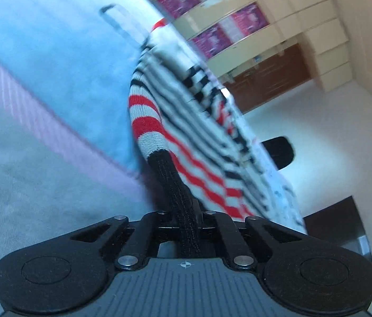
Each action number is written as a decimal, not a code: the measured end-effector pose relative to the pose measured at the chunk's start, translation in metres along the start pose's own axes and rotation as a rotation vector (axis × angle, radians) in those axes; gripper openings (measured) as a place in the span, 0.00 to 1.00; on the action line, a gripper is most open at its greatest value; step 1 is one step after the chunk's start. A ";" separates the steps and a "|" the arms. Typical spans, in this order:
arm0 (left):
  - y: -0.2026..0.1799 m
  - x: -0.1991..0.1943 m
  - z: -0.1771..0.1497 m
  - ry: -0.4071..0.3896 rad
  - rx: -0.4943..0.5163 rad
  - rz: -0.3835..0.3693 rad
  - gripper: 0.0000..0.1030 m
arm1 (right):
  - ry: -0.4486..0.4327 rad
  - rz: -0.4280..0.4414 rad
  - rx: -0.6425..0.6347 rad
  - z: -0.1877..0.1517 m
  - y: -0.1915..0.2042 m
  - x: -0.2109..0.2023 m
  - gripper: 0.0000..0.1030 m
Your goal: Fold small clothes
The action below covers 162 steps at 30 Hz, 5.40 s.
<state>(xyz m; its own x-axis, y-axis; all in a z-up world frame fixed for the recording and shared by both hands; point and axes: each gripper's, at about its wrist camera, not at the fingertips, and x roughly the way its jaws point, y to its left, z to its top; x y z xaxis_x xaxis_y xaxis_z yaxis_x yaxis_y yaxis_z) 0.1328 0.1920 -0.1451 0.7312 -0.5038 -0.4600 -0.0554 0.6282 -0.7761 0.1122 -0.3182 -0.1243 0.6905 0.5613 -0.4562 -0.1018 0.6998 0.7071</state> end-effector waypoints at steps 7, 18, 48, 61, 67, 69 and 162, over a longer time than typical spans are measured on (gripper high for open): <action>0.016 0.001 -0.002 0.005 -0.013 0.114 0.03 | 0.043 -0.034 0.064 -0.005 -0.026 0.014 0.05; -0.029 0.003 0.067 -0.133 0.059 -0.017 0.03 | -0.118 -0.039 -0.166 0.069 0.035 0.008 0.05; -0.018 0.256 0.281 0.060 0.149 0.042 0.27 | -0.160 -0.132 0.007 0.293 0.001 0.241 0.40; -0.042 0.199 0.289 -0.052 0.666 0.265 0.61 | -0.151 -0.358 -0.425 0.271 0.030 0.217 0.33; -0.059 0.228 0.286 0.069 0.977 0.274 0.49 | -0.025 -0.322 -0.629 0.266 0.039 0.251 0.32; -0.061 0.233 0.290 0.077 0.982 0.216 0.49 | -0.012 -0.289 -0.652 0.267 0.042 0.258 0.31; -0.157 0.271 0.106 0.039 0.906 0.409 0.82 | -0.049 -0.518 -0.873 0.134 0.115 0.267 0.57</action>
<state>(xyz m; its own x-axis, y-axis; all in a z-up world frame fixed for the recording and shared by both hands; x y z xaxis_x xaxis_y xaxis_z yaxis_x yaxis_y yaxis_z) 0.4114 0.0198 -0.1026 0.7482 -0.1563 -0.6448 0.2539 0.9653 0.0606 0.3806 -0.1472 -0.0920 0.8249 0.0926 -0.5577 -0.2554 0.9411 -0.2215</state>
